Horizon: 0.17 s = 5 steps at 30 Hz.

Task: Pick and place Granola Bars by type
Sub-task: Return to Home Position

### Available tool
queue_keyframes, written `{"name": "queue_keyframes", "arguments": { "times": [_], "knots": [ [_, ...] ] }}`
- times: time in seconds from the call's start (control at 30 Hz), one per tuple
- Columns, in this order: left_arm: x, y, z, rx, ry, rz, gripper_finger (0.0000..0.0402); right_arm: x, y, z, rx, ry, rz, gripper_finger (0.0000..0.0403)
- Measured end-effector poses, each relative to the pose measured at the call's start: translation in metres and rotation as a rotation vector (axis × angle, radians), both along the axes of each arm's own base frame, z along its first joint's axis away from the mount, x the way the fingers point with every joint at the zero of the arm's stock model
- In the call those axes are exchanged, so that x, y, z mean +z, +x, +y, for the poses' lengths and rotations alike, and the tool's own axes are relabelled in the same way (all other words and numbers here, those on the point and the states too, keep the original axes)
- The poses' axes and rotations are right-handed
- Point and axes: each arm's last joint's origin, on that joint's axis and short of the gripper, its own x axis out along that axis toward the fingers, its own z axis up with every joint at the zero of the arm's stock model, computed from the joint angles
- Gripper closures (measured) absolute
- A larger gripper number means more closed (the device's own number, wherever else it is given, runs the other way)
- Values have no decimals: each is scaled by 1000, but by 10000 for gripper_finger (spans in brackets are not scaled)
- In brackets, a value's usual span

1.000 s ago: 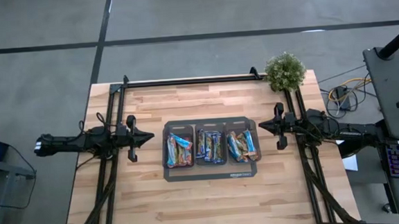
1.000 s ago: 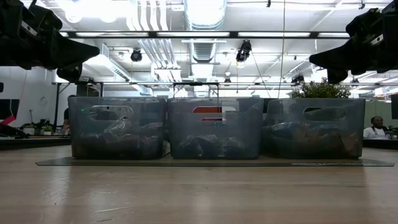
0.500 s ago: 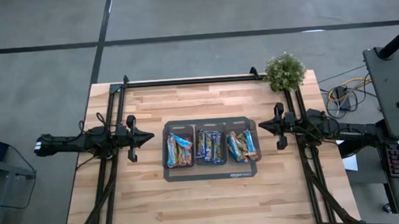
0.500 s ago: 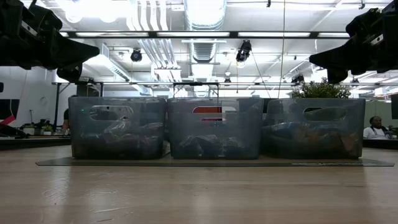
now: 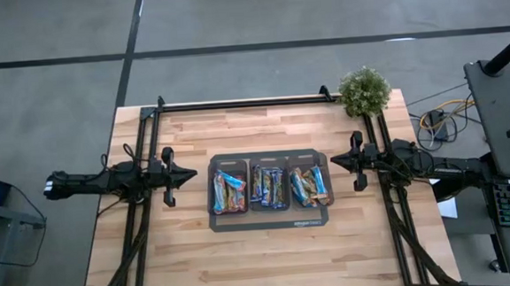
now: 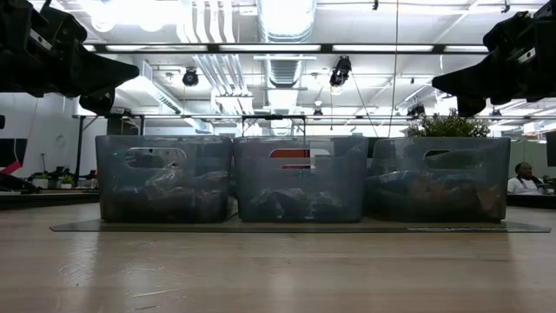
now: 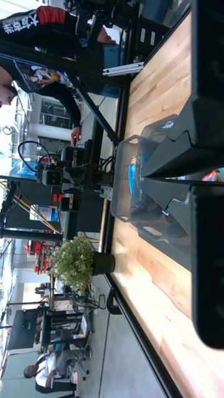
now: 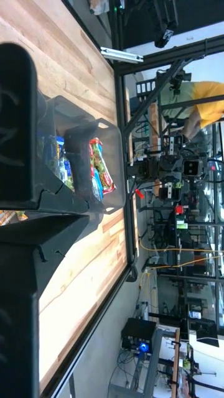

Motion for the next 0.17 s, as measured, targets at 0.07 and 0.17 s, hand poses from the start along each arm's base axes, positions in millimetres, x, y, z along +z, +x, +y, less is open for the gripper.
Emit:
{"name": "queue_keyframes", "arguments": {
  "times": [0.07, 0.17],
  "knots": [
    [0, 0, 0, 0, 0, 0, 401, 0, 0, 0, 0, 0, 0, 394],
    [0, 0, 0, 0, 0, 0, 401, 0, 0, 0, 0, 0, 0, 394]
  ]
}}
